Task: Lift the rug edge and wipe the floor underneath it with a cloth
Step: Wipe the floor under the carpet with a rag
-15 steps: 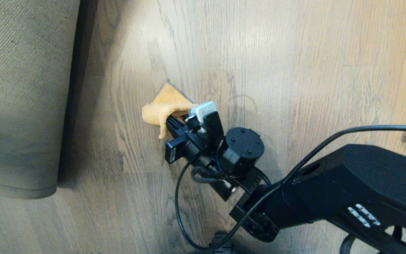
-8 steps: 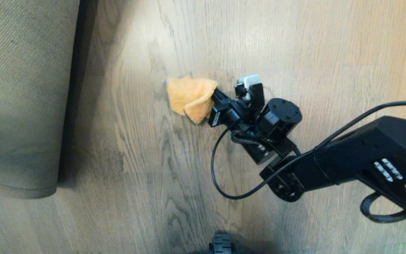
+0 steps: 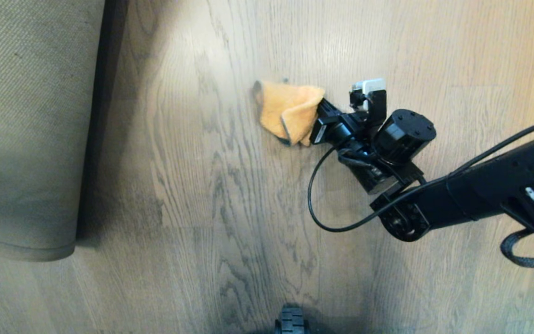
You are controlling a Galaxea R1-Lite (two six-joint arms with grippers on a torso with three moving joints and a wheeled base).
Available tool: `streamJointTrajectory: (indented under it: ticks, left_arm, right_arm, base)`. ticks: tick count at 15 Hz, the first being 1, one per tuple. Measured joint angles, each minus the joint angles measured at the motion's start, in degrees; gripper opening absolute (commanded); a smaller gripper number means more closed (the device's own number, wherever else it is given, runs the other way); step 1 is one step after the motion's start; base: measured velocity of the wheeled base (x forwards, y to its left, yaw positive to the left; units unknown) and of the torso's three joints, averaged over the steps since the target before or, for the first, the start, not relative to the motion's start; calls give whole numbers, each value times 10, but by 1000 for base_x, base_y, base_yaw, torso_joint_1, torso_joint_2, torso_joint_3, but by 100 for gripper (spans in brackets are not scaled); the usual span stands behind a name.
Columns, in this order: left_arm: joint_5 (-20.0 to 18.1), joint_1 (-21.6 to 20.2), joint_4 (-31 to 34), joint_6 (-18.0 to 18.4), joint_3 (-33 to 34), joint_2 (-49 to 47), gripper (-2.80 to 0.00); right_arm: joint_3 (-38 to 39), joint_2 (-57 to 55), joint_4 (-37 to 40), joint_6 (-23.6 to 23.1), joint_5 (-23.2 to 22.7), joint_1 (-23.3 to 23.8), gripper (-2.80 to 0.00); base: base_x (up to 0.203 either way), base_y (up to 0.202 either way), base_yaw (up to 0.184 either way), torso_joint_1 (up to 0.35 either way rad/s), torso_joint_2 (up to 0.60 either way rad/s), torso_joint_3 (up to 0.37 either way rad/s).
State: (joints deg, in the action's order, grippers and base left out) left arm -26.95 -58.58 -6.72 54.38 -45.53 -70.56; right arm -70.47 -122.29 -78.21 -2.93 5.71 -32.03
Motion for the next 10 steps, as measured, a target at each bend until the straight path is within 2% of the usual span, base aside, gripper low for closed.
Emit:
streamJointTrajectory:
  ticks: [10]
  left_arm:
    - [0, 1, 0, 0, 0, 0, -280]
  right_arm:
    - [25, 45, 0, 1, -5, 122, -280]
  base:
    - [0, 0, 0, 0, 0, 0]
